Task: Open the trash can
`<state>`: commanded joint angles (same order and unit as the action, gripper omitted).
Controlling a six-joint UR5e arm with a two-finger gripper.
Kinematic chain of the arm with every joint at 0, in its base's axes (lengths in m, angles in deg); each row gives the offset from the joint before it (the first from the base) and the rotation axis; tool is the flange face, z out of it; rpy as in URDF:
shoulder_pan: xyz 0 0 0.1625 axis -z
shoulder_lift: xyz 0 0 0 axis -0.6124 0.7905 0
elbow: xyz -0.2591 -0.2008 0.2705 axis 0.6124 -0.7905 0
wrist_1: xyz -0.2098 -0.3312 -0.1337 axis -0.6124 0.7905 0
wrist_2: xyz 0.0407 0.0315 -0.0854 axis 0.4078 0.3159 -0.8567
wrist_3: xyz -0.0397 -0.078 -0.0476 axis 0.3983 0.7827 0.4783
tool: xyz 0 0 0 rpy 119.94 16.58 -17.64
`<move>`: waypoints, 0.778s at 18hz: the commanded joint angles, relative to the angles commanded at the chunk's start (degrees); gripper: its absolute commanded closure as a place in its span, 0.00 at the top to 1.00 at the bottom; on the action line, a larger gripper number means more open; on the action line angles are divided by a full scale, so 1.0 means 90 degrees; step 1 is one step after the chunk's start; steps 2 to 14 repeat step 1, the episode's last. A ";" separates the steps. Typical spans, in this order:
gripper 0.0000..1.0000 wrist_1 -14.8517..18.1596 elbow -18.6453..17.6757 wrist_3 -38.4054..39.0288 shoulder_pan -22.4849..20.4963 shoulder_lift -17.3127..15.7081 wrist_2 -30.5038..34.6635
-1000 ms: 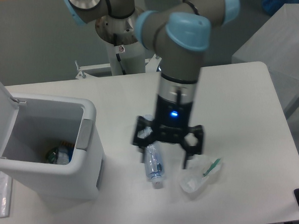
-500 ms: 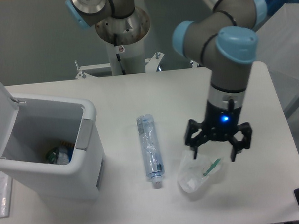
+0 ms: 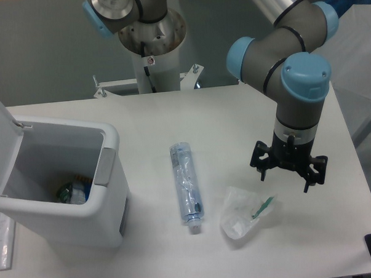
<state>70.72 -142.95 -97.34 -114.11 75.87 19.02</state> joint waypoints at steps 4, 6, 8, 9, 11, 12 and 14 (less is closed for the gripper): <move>1.00 0.0010 0.0000 0.0000 0.0010 -0.0010 0.0039; 1.00 0.0010 0.0000 0.0000 0.0010 -0.0010 0.0039; 1.00 0.0010 0.0000 0.0000 0.0010 -0.0010 0.0039; 1.00 0.0010 0.0000 0.0000 0.0010 -0.0010 0.0039; 1.00 0.0010 0.0000 0.0000 0.0010 -0.0010 0.0039; 1.00 0.0010 0.0000 0.0000 0.0010 -0.0010 0.0039; 1.00 0.0010 0.0000 0.0000 0.0010 -0.0010 0.0039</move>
